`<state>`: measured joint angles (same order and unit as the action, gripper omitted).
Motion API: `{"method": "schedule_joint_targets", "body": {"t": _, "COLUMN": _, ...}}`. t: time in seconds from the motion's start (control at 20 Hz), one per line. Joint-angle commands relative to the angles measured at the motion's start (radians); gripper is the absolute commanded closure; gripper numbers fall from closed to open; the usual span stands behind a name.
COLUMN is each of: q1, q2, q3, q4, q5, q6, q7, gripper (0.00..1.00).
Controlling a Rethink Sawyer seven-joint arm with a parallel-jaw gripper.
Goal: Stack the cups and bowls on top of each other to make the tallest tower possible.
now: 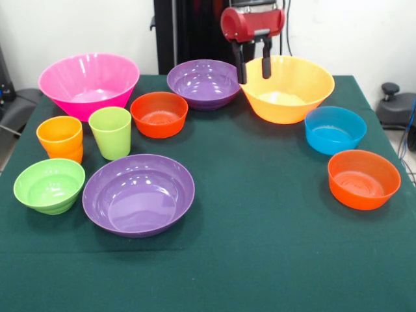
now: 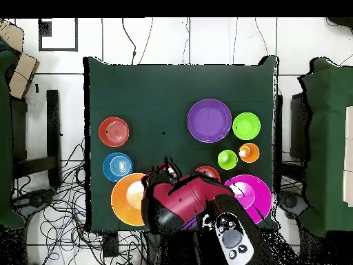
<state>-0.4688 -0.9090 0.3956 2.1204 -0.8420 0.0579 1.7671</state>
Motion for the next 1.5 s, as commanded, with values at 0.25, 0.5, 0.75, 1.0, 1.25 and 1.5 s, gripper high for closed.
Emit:
{"method": "schedule_joint_targets", "body": {"t": 0.25, "q1": 0.070, "q2": 0.221, "q3": -0.100, "q4": -0.071, "q5": -0.179, "q6": -0.134, "q7": 0.036, "gripper": 0.00}}
{"method": "schedule_joint_targets", "body": {"t": 0.5, "q1": 0.175, "q2": 0.386, "q3": -0.229, "q4": -0.179, "q5": -0.189, "q6": -0.284, "q7": 0.030, "gripper": 0.00}}
{"method": "schedule_joint_targets", "body": {"t": 0.75, "q1": 0.225, "q2": 0.575, "q3": -0.316, "q4": -0.331, "q5": -0.136, "q6": -0.402, "q7": 0.000, "gripper": 0.00}}
{"method": "schedule_joint_targets", "body": {"t": 1.0, "q1": 0.251, "q2": 0.673, "q3": -0.371, "q4": -0.420, "q5": -0.081, "q6": -0.467, "q7": -0.002, "gripper": 0.00}}
{"method": "schedule_joint_targets", "body": {"t": 1.25, "q1": 0.225, "q2": 0.726, "q3": -0.357, "q4": -0.464, "q5": -0.128, "q6": -0.452, "q7": 0.023, "gripper": 0.00}}
{"method": "schedule_joint_targets", "body": {"t": 1.5, "q1": 0.206, "q2": 0.711, "q3": -0.339, "q4": -0.455, "q5": -0.147, "q6": -0.448, "q7": 0.070, "gripper": 1.00}}
